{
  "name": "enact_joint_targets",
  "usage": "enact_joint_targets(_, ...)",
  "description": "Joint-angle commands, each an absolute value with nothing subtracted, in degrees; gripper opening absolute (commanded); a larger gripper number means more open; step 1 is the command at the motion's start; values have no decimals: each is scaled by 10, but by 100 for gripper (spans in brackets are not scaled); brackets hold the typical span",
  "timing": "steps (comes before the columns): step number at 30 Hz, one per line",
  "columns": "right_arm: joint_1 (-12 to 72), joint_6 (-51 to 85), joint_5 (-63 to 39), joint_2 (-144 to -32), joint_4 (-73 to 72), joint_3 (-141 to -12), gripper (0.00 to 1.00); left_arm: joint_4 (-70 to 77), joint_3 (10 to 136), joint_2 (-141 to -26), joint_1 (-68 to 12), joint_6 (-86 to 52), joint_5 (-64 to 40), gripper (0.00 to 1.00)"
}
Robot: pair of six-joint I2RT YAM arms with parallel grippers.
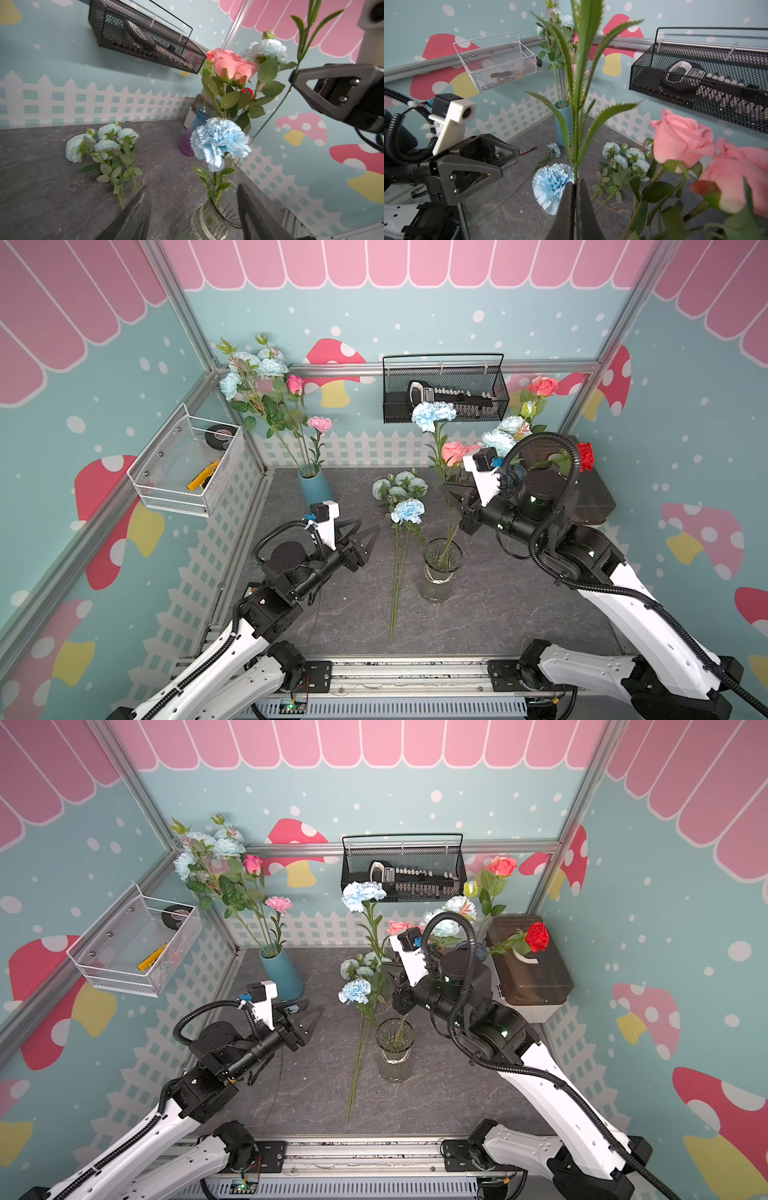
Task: Pick out blue flowers from the vase
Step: Pick up the flower from the vase, then place the flower at the center of the board.
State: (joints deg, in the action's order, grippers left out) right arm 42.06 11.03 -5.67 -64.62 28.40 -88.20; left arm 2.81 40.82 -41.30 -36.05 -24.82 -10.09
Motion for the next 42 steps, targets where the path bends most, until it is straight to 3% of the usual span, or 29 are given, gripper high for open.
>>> enact_joint_targets(1,424,93,-98,-675,335,-948,0,53,466,-408,-358,-286,-188,65)
enact_joint_targets(8,424,101,-164,-745,394,-1085,0,-50,639,-461,-358,-258,-236,66)
enact_joint_targets(15,424,100,-262,-750,408,-1098,0,-138,779,-557,-358,-203,-357,66)
enact_joint_targets(26,424,113,-399,-724,353,-1029,0,-149,743,-586,-358,-145,-422,60)
enact_joint_targets(42,424,136,-429,-725,302,-995,0,-80,723,-611,-359,-173,-490,32)
